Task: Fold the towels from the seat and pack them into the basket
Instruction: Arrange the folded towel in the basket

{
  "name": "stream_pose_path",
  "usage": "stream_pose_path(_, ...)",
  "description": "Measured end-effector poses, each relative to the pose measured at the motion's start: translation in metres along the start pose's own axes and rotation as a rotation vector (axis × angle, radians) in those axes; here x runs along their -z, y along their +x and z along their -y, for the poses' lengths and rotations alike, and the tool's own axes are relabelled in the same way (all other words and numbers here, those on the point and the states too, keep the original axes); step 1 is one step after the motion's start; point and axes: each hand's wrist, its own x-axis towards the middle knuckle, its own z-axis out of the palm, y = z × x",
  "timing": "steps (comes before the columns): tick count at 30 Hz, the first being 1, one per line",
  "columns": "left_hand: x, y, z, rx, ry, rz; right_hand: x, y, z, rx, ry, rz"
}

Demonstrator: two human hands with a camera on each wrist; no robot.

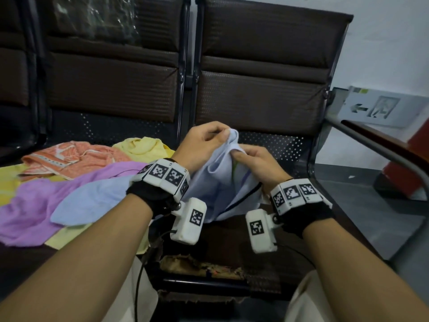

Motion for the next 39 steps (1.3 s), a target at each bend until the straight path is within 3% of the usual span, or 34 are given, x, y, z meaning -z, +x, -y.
stream_pose_path(6, 0.007, -0.003, -0.002, 0.025, 0.193, -0.023, 0.001, 0.008, 0.024, -0.017, 0.322, -0.348)
stream_pose_path(8, 0.009, -0.005, 0.002, 0.097, 0.304, 0.028, 0.008, 0.012, 0.029, -0.049, 0.419, -0.489)
stream_pose_path(11, 0.009, -0.016, 0.012, 0.232, 0.419, 0.206, 0.023, 0.015, 0.032, -0.120, 0.506, -0.665)
stream_pose_path(15, 0.000, -0.028, 0.025, 0.291, 0.561, 0.406, 0.027, 0.018, 0.023, -0.165, 0.479, -0.651)
stream_pose_path(21, -0.018, -0.029, 0.040, 0.322, 0.576, 0.399, 0.016, 0.012, 0.016, -0.142, 0.396, -0.444)
stream_pose_path(29, -0.038, -0.020, 0.058, 0.205, 0.547, 0.192, 0.021, 0.003, 0.017, -0.137, 0.456, -0.376)
stream_pose_path(33, -0.034, -0.007, 0.055, 0.316, 0.246, 0.044, 0.031, -0.001, 0.010, -0.144, 0.512, -0.398)
stream_pose_path(36, -0.014, 0.002, 0.052, 0.272, 0.240, -0.101, 0.045, 0.000, -0.005, -0.199, 0.447, -0.514)
stream_pose_path(39, 0.003, 0.003, 0.046, 0.211, 0.289, -0.182, 0.052, 0.000, -0.021, -0.265, 0.261, -0.515)
